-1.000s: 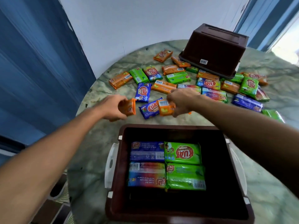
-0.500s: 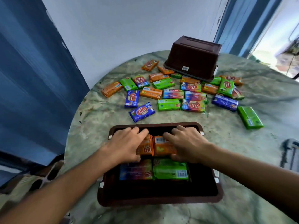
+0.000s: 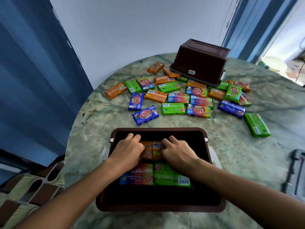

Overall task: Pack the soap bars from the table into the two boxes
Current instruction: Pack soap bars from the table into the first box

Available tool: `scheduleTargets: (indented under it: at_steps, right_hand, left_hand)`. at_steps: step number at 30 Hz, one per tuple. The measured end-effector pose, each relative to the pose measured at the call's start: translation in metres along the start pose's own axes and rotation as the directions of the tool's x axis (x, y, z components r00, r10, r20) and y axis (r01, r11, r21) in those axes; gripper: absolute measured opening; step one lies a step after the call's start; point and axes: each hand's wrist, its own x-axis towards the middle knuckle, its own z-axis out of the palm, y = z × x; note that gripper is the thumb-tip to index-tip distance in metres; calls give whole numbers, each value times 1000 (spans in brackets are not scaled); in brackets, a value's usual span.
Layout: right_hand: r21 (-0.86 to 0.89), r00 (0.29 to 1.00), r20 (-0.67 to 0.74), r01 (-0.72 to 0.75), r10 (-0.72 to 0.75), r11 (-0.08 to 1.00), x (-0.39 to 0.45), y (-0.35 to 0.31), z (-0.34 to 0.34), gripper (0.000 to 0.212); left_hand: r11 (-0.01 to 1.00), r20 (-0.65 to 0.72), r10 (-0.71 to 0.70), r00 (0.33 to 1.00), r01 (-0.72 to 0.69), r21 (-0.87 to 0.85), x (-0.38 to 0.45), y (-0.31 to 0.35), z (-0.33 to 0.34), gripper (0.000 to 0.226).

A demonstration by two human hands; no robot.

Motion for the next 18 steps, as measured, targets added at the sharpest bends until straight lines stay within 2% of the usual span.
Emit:
scheduleTargets:
  at_steps: [8, 13, 18]
  right_hand:
    - [83, 1000, -18, -22, 23, 996, -4, -1, 1, 11]
    - [43, 999, 35, -33, 32, 999, -5, -10, -2, 24]
    - [23, 994, 112, -7, 4, 1000, -4, -11, -13, 26]
  left_hand:
    - [1000, -13, 2, 1000, -1, 15, 0, 1, 1, 26]
    - [999, -58, 4, 998, -2, 40, -2, 6, 4, 16]
    - [994, 68, 9, 998, -16, 106, 0, 10, -6, 37]
